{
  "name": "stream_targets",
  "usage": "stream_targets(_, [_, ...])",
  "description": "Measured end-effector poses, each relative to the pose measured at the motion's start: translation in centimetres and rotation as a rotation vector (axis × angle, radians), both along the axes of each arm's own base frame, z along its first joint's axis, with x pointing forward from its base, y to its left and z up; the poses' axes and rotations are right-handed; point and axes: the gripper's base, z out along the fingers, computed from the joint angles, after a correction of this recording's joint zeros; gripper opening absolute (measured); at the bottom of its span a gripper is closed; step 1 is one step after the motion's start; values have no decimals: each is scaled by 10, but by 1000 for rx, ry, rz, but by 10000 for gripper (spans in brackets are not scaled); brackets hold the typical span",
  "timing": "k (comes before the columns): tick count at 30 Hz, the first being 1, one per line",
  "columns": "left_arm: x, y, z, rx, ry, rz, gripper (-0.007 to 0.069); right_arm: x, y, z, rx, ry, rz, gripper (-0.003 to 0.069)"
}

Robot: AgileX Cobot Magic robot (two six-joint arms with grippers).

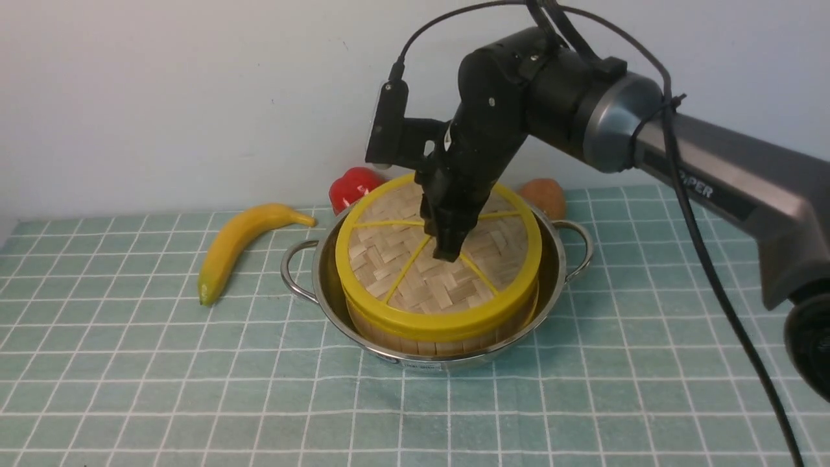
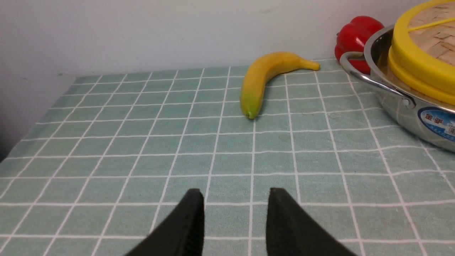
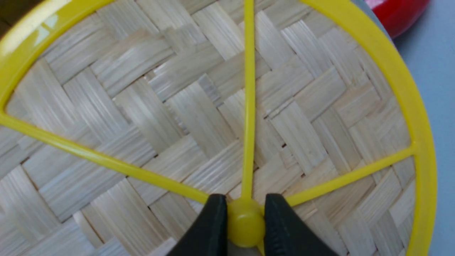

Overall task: Place the steamer in the pot on the blue tablecloth, and put the lid on the steamer.
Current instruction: 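Place the bamboo steamer lid onto the steamer basket in the pot with the right gripper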

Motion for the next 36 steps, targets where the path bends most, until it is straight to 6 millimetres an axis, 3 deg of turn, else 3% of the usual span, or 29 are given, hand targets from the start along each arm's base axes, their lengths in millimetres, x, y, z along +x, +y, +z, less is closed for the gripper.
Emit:
stream_targets(11, [0,0,0,0,0,0,243,3,2,-4,3,-19,3,146])
stream_targets(13, [0,0,0,0,0,0,243,4,2,-4,12,-30,0,183])
stream_targets(20, [0,0,0,0,0,0,243,5,0,10,27,-84,-27,523])
stream_targets(22, [0,0,0,0,0,0,243,1,-4,22,26,-89,-39,573])
stream_targets(25, [0,0,0,0,0,0,243,-15,-19,67,50,-114,-98,619])
stream_targets(27, [0,0,0,0,0,0,243,-25,-27,94,81,-145,-139,604])
stream_targets(28, [0,0,0,0,0,0,243,-33,-34,115,124,-166,-188,555])
stream_targets(30, [0,0,0,0,0,0,243,-44,-43,138,176,-185,-236,461])
stream_targets(33, [0,0,0,0,0,0,243,-66,-58,178,287,-209,-325,181])
stream_targets(34, [0,0,0,0,0,0,243,-68,-60,182,303,-211,-337,143])
stream_targets(35, [0,0,0,0,0,0,243,-77,-66,197,362,-214,-380,51])
stream_targets(36, [0,0,0,0,0,0,243,-79,-67,198,370,-214,-386,42])
